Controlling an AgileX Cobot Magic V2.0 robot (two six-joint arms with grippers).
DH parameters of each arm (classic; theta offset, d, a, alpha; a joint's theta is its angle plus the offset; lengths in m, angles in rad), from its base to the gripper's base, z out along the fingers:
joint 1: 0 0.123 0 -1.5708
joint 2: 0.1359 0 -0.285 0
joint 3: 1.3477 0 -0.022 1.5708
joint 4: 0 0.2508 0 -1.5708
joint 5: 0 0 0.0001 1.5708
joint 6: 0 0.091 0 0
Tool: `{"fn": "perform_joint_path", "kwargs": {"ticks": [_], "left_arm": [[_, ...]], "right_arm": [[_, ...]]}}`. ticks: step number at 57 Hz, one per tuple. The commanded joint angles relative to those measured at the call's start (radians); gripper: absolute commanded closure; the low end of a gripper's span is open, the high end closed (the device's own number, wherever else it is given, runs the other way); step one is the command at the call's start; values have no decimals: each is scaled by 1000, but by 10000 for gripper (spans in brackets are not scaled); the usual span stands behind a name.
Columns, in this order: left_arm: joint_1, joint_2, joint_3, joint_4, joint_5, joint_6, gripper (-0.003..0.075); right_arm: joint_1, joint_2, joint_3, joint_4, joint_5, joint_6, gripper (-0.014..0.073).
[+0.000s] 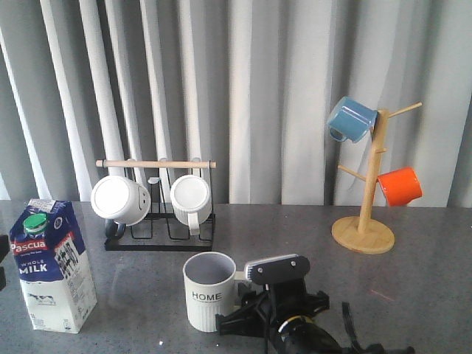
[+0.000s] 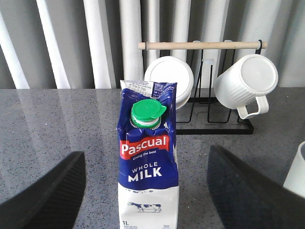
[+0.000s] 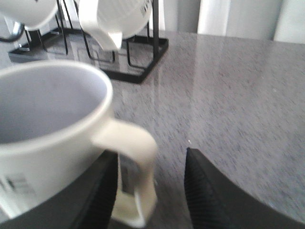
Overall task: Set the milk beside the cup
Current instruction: 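Grasp the HOME mug with the right gripper and slide it toward the milk, then open the right gripper and withdraw it from the HOME mug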
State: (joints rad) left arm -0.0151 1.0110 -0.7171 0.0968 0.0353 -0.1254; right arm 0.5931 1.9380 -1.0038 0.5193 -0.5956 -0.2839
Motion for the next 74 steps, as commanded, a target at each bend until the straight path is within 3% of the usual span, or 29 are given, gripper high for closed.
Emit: {"fn": "perform_joint_path", "kwargs": {"ticks": [1,13,26,39,52,61,69,74], "left_arm": [[2,-9,-35,-8,-74,0,218],[2,-9,-35,-8,-74,0,218],[2,-9,-35,-8,-74,0,218],[2,-9,-35,-8,-74,0,218],[2,-9,-35,-8,-74,0,218],[2,-9,-35,-8,-74,0,218],[2,-9,-35,-8,-74,0,218],[2,-9,-35,-8,-74,0,218]], "right_arm": [[-1,-79,61,-26,-132,14,252],[-1,-185,230,-96,-176,80,252],[-34,-388,351,-168,-202,35,252],[-186,-647,344,-413,-24,11,253],[-357,-881,336,-536,110,146,275],[-456,-983,333,-676,200,320,384],[-514,-1008,333,-842,259,528,607],[-517,-1007,333,-874,256,604,603]]}}
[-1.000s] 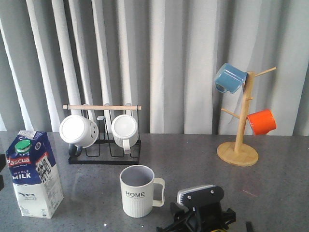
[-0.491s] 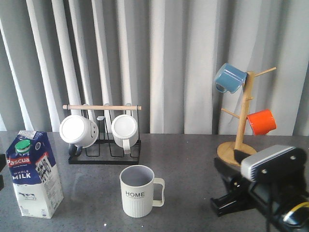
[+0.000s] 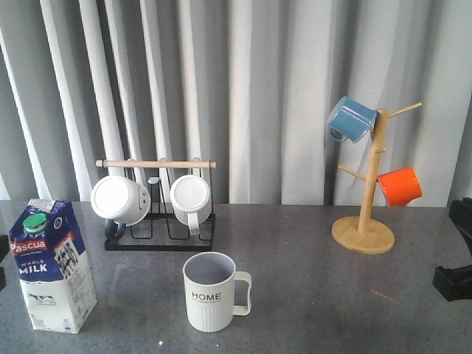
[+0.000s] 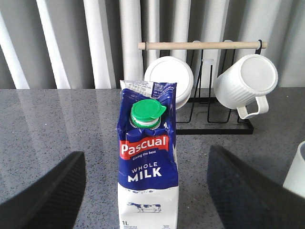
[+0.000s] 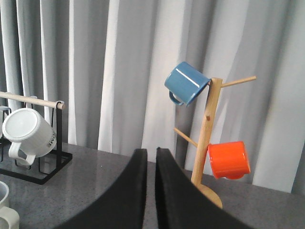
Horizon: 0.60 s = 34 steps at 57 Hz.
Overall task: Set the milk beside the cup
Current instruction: 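Open the right gripper and withdraw it from the HOME mug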
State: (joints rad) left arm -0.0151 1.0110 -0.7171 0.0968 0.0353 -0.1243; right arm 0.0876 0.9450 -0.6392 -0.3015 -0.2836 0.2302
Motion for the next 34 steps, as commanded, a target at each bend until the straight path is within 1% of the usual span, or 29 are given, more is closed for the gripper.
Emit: {"fn": "perform_joint_path", "kwargs": {"ticks": [1,34], "left_arm": [[2,-9,-35,-8,-74,-1,218],[2,-9,-35,-8,-75,-1,218]], "right_arm": [[-12,-13,-32,-53,-64,90,603],[-11,-6,-32,-47,-60,93,602]]}}
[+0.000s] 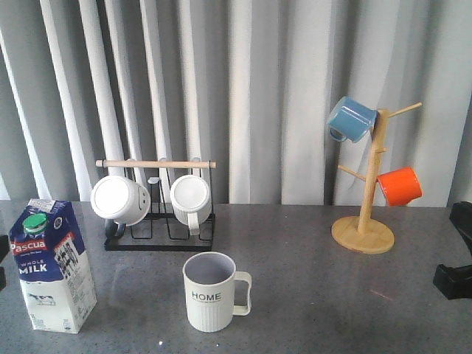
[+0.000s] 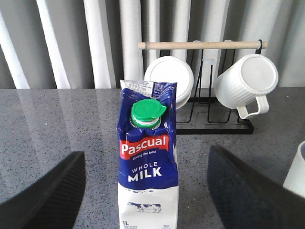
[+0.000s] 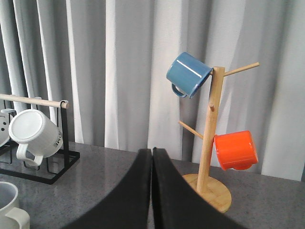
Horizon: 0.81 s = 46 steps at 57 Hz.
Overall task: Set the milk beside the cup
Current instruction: 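Open the right gripper and withdraw it from the HOME mug, then grasp the Pascual milk carton with the left gripper and lift it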
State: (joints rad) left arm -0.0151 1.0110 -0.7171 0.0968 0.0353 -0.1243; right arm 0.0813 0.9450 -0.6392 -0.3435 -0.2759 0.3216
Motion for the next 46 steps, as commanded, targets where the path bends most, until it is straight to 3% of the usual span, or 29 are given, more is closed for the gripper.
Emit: {"fn": "perform_joint_path", "kwargs": {"ticks": [1,19,29,46], "left_arm": [[2,-9,-35,-8,-76,-1,218],[2,-6,-35,-6,-77,2,192],[20,60,-36,-8,-303,-62,-17],[24,265,-36,-7,-611,-133,-5]], "right_arm": [[-5,-6,-32,-5,-68,1,602],[-5,-6,-32,-5,-70,1,602],[-5,-6,-32,-5,-68,1,602],[-5,-6,-32,-5,-68,1,602]]}}
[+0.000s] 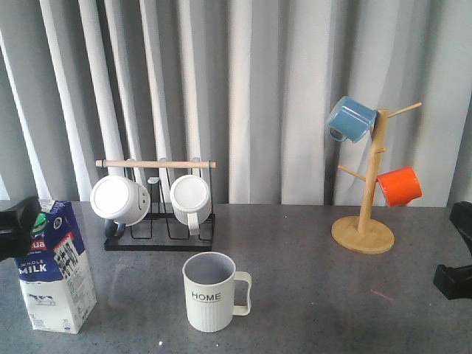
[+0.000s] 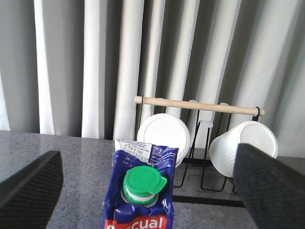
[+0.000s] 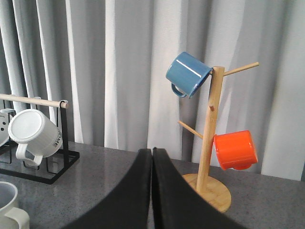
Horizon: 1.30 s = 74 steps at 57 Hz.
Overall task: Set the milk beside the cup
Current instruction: 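Grasp the Pascual milk carton with the left gripper and lift it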
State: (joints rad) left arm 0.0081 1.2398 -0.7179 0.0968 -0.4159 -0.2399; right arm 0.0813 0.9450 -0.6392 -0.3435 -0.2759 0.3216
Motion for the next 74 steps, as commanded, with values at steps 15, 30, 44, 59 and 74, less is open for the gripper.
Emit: {"fn": "perform_joint_path", "kwargs": {"ticks": [15,30,44,59,74], "left_arm": [[20,201,-89,-4,-206,-15,1],[25,308,-188,63,-109,-59,7],[25,343,-185,99,-102,-87,171],[16,335,-185,101,-120,-90,631],[-42,246,-185,132,-197,-149,729]], "right_arm": [[-5,-6,-32,-5,-68,1,602],[-5,-6,-32,-5,-67,1,602],[-5,-6,-32,-5,-67,1,602],[-5,-6,-32,-5,-67,1,602],[-5,-6,-32,-5,-67,1,602]]}}
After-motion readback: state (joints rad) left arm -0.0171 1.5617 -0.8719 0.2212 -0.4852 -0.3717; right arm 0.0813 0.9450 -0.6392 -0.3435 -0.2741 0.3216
